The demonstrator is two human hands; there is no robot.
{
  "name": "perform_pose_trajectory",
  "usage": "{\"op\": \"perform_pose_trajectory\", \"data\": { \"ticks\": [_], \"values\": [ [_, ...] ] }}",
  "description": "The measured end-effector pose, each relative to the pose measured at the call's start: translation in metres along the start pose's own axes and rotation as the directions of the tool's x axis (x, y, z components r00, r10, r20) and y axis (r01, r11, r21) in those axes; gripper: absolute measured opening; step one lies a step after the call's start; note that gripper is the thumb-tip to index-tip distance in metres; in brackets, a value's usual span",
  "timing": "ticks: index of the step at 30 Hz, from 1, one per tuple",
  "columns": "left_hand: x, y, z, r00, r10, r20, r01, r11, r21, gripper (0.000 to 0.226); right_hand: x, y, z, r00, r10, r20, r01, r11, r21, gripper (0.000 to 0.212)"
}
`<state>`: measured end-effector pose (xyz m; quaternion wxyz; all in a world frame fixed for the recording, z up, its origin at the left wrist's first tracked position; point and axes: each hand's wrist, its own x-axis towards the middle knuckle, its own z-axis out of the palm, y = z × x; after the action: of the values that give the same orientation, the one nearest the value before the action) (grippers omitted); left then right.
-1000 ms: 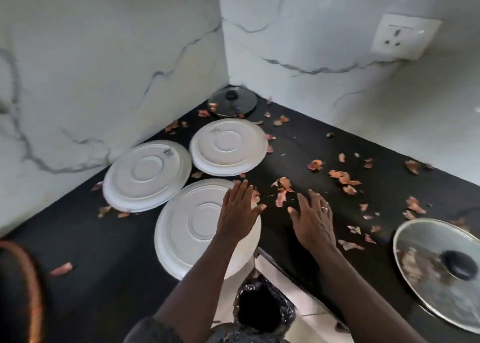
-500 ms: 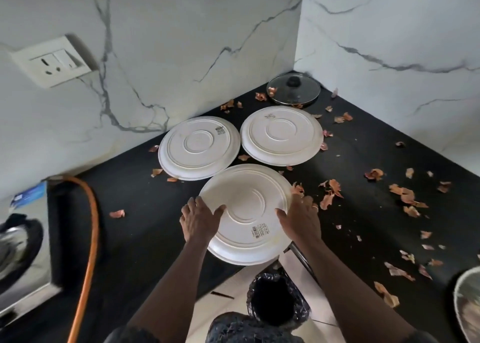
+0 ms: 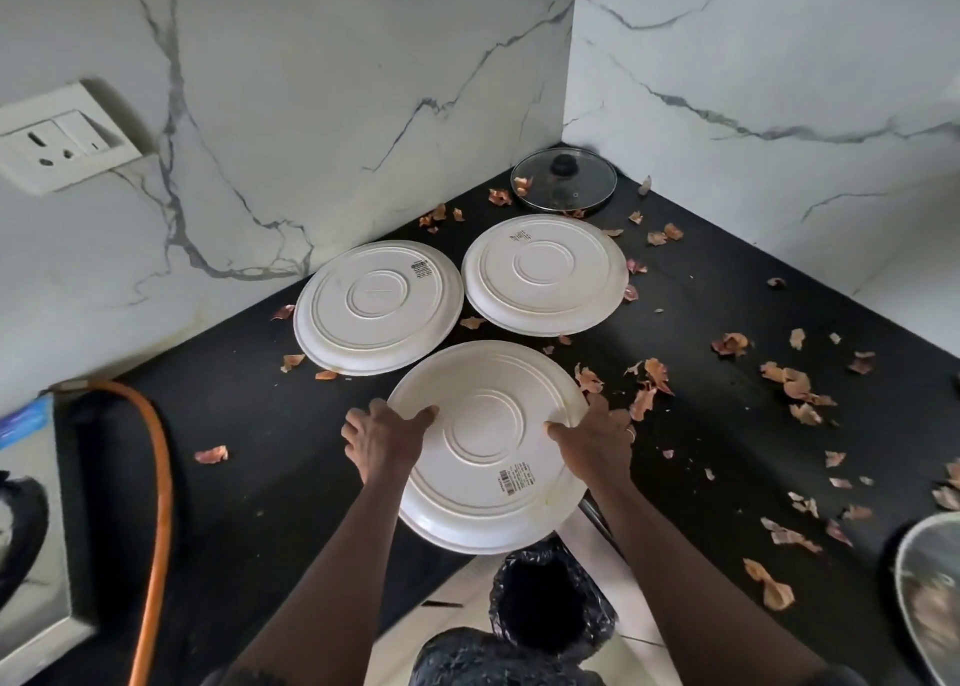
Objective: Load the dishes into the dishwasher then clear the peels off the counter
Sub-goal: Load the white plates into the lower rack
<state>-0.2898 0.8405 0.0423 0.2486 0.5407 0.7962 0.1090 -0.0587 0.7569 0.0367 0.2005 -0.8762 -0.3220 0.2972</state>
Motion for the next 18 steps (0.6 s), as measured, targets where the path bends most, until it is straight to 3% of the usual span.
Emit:
{"op": "perform_pose_trajectory", "data": {
  "ticks": [11,18],
  "values": [
    [-0.019,0.028,0.004,0.996,0.058,-0.073,-0.070,0.980,-0.186,0.067,-0.004,0.025,-0.033,0.995,0.055,-0.082,-0.035,0.975,0.220,0.078],
    [-0.037,0.095,0.027,0.967,0.255,0.015,-0.250,0.954,-0.165,0.059,-0.013,0.066,-0.087,0.953,0.229,-0.195,-0.149,0.923,0.355,0.070]
  ]
}}
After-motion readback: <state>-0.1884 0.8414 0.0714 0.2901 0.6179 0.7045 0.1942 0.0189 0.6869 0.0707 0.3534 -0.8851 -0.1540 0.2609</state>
